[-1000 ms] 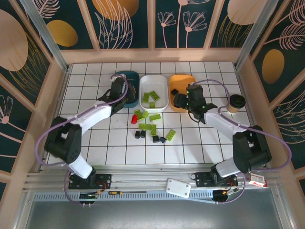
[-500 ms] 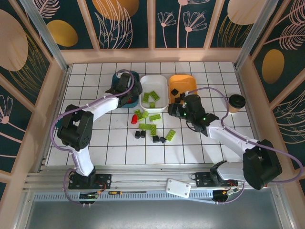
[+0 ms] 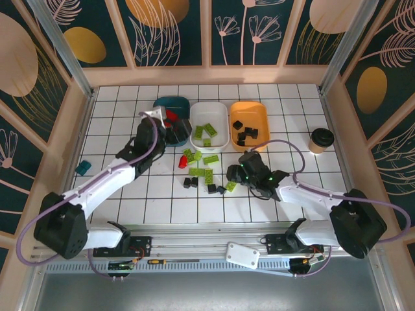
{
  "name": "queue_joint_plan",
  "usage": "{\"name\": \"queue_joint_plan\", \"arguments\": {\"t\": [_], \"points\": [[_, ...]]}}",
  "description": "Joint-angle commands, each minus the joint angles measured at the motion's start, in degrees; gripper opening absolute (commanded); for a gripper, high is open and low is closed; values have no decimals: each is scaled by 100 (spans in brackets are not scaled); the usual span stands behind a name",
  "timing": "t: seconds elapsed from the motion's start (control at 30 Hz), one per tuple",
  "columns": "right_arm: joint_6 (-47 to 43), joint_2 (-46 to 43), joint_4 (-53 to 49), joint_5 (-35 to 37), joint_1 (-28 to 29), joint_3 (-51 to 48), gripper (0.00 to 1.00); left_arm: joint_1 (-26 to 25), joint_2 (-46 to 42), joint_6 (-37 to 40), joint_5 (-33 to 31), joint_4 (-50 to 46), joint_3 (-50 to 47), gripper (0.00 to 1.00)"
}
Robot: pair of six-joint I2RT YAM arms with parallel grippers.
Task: Sort the legos into containers by color
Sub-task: Pick up the lego from the bottom-center of the table.
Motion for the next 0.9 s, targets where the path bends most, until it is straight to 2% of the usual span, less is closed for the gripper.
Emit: {"name": "queue_joint_plan", "arguments": {"t": [0.0, 0.2, 0.43, 0.53, 0.7, 0.87], "points": [[731, 267, 140, 575, 275, -5, 67, -33, -348, -244, 103, 134, -531, 99], [977, 908, -86, 941, 531, 366, 66, -43, -937, -359, 94, 160, -1229, 99], [1023, 1710, -439, 1004, 673, 782, 62, -36, -1173, -424, 154, 283, -1575, 98], [929, 1945, -731, 995, 677, 920, 54, -38, -1214, -384, 95, 254, -1590, 99], [787, 1813, -1070, 1002, 626, 721, 29, -46, -1164, -377, 187, 324, -1634, 99], [443, 1304, -1166, 1191, 336, 596, 19, -46, -1079, -423, 263, 389, -1692, 99]]}}
